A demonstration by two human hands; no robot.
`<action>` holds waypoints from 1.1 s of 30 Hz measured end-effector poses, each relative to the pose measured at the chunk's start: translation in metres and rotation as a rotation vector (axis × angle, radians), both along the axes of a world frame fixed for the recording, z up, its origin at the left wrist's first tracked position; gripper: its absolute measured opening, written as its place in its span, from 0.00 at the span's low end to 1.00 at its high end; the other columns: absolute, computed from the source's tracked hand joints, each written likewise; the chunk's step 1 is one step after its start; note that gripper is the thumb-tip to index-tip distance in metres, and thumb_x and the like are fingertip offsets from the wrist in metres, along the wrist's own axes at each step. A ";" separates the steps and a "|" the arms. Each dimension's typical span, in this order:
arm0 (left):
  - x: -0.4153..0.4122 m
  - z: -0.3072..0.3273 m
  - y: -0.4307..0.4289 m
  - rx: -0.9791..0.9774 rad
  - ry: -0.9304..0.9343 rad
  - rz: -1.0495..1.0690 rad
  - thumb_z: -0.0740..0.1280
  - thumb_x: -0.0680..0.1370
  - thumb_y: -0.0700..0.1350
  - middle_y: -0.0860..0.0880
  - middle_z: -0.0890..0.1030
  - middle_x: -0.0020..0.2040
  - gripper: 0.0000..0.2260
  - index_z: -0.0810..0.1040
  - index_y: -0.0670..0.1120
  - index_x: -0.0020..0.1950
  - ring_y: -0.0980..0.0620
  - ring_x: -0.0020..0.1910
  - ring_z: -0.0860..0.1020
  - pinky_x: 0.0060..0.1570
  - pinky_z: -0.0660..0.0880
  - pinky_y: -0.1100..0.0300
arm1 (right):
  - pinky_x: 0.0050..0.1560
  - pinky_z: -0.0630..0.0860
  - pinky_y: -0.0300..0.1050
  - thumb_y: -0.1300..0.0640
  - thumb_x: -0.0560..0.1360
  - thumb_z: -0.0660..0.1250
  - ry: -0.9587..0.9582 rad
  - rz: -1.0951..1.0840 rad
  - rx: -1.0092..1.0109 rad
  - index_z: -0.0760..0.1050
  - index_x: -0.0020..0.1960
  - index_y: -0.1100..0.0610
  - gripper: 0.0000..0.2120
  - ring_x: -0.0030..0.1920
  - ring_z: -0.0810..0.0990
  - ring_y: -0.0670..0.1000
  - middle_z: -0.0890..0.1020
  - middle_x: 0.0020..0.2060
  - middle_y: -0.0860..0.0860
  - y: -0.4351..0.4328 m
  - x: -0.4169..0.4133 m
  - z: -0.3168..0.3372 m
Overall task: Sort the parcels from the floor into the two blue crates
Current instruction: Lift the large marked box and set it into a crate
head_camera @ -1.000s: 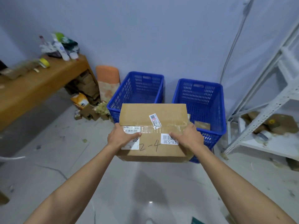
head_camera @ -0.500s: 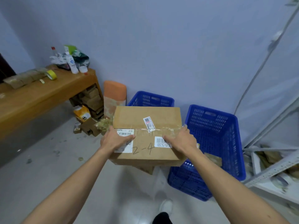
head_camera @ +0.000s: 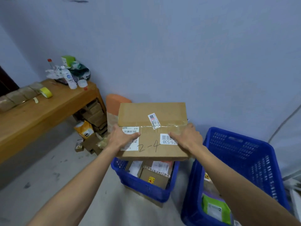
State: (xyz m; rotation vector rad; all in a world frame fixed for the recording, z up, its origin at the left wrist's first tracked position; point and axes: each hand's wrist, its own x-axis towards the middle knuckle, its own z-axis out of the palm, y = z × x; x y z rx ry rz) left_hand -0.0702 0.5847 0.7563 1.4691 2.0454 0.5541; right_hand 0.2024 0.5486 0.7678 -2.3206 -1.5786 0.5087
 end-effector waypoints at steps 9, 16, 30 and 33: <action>-0.024 -0.049 0.165 -0.078 -0.049 -0.142 0.73 0.54 0.77 0.44 0.73 0.72 0.61 0.58 0.44 0.76 0.42 0.67 0.74 0.63 0.74 0.43 | 0.51 0.80 0.54 0.29 0.67 0.68 0.042 -0.119 -0.043 0.63 0.66 0.61 0.43 0.54 0.79 0.56 0.77 0.59 0.54 0.121 -0.022 -0.037; -0.034 -0.095 0.267 -0.191 -0.062 -0.316 0.79 0.56 0.68 0.49 0.79 0.58 0.49 0.65 0.44 0.67 0.48 0.53 0.81 0.52 0.79 0.50 | 0.51 0.78 0.54 0.29 0.68 0.67 0.051 -0.287 -0.179 0.63 0.64 0.59 0.40 0.54 0.79 0.58 0.76 0.59 0.54 0.172 -0.049 -0.074; 0.006 -0.233 0.320 -0.238 0.018 -0.339 0.81 0.62 0.59 0.45 0.74 0.64 0.44 0.65 0.44 0.69 0.45 0.56 0.80 0.54 0.80 0.48 | 0.50 0.77 0.52 0.31 0.68 0.68 0.129 -0.368 -0.334 0.59 0.71 0.58 0.44 0.56 0.79 0.57 0.73 0.64 0.53 0.229 -0.016 -0.224; 0.018 -0.268 0.320 -0.228 0.059 -0.358 0.80 0.65 0.58 0.45 0.73 0.65 0.43 0.63 0.43 0.71 0.44 0.59 0.79 0.55 0.78 0.49 | 0.50 0.78 0.51 0.32 0.67 0.71 0.165 -0.402 -0.312 0.60 0.70 0.57 0.44 0.56 0.78 0.55 0.74 0.63 0.52 0.228 -0.008 -0.260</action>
